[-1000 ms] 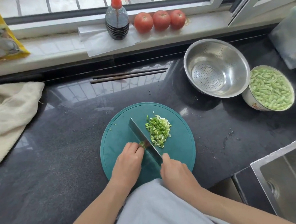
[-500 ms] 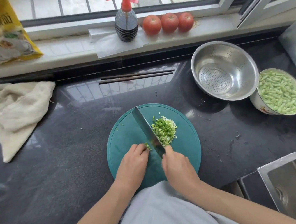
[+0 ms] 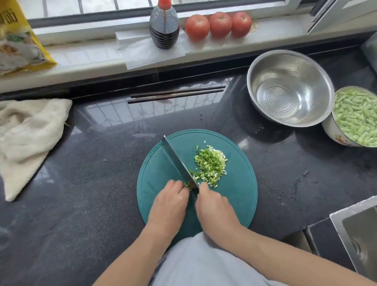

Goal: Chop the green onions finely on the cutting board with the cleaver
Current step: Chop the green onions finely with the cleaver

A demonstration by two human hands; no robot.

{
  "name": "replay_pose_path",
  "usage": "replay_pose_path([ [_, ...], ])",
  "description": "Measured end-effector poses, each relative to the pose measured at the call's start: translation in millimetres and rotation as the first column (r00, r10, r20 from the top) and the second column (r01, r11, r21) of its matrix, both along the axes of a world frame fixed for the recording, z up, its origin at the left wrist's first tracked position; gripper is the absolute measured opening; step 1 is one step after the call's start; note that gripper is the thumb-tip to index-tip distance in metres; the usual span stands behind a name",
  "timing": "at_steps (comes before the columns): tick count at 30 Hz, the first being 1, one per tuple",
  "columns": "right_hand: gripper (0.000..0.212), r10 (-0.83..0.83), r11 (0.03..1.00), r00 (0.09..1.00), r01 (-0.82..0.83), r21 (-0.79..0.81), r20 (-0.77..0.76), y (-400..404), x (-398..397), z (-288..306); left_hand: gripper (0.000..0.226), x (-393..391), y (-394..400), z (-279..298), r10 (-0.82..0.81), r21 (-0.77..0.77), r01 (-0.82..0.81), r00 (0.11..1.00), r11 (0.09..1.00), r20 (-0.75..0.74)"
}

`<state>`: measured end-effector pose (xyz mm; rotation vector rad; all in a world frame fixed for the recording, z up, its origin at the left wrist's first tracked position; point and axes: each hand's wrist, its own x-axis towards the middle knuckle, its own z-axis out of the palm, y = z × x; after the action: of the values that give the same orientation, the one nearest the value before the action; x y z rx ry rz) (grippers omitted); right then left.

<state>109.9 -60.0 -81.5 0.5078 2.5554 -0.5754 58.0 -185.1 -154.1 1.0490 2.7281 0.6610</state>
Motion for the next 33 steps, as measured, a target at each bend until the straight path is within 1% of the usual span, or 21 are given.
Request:
replay_pose_path([
  [2, 0.006, -0.024, 1.0, 0.999, 0.024, -0.017, -0.039, -1, -5, -1, 0.011, 3, -5, -4, -0.008, -0.015, 0.007, 1.0, 1.0, -0.029],
  [5, 0.009, -0.078, 0.997, 0.996, 0.078, -0.007, -0.033, 10, 5, 1, 0.038, 9, -11, -6, -0.013, -0.059, 0.011, 0.999, 0.998, -0.035],
  [8, 0.016, -0.109, 0.994, 0.993, 0.108, -0.031, -0.034, 25, 18, 4, 0.045, 11, -10, -4, -0.039, -0.064, 0.036, 0.999, 0.997, -0.036],
  [10, 0.016, -0.06, 0.997, 0.997, 0.058, -0.051, -0.039, 28, 25, 9, 0.04, 12, -10, -2, -0.019, -0.05, 0.017, 0.999, 0.999, -0.027],
  [12, 0.015, 0.005, 0.997, 1.0, -0.007, -0.071, -0.027, 25, 31, 13, 0.025, 11, -12, -2, -0.004, -0.034, 0.004, 1.0, 0.999, -0.005],
  [15, 0.012, 0.044, 0.995, 0.999, -0.044, -0.084, 0.002, 20, 34, 11, 0.024, 8, -13, 0, -0.008, -0.018, 0.008, 1.0, 1.0, -0.007],
  [18, 0.012, 0.031, 0.996, 0.998, -0.027, -0.081, 0.047, 18, 34, 9, 0.021, 6, -13, -1, 0.007, -0.007, -0.007, 0.999, 1.0, -0.035],
  [21, 0.011, 0.014, 0.998, 0.995, -0.008, -0.056, 0.1, 11, 31, 9, 0.023, 5, -14, -4, 0.008, -0.007, -0.008, 1.0, 1.0, -0.009],
  [24, 0.01, 0.012, 1.0, 0.999, -0.012, -0.016, 0.051, 1, 9, 0, 0.023, 2, -13, -4, -0.004, -0.022, 0.004, 1.0, 1.0, 0.007],
  [27, 0.011, -0.033, 0.999, 0.999, 0.033, -0.033, -0.022, -4, -7, -4, 0.022, 6, -12, -2, 0.026, -0.02, -0.025, 0.999, 0.999, 0.041],
  [30, 0.012, -0.073, 0.997, 0.997, 0.072, -0.037, -0.018, 8, 8, 4, 0.016, 9, -13, -2, 0.07, 0.017, -0.071, 0.995, 0.997, 0.066],
  [33, 0.015, -0.049, 0.997, 0.999, 0.05, -0.064, 0.023, 17, 27, 17, 0.004, 9, -14, -2, 0.093, 0.012, -0.095, 0.993, 0.995, 0.072],
])
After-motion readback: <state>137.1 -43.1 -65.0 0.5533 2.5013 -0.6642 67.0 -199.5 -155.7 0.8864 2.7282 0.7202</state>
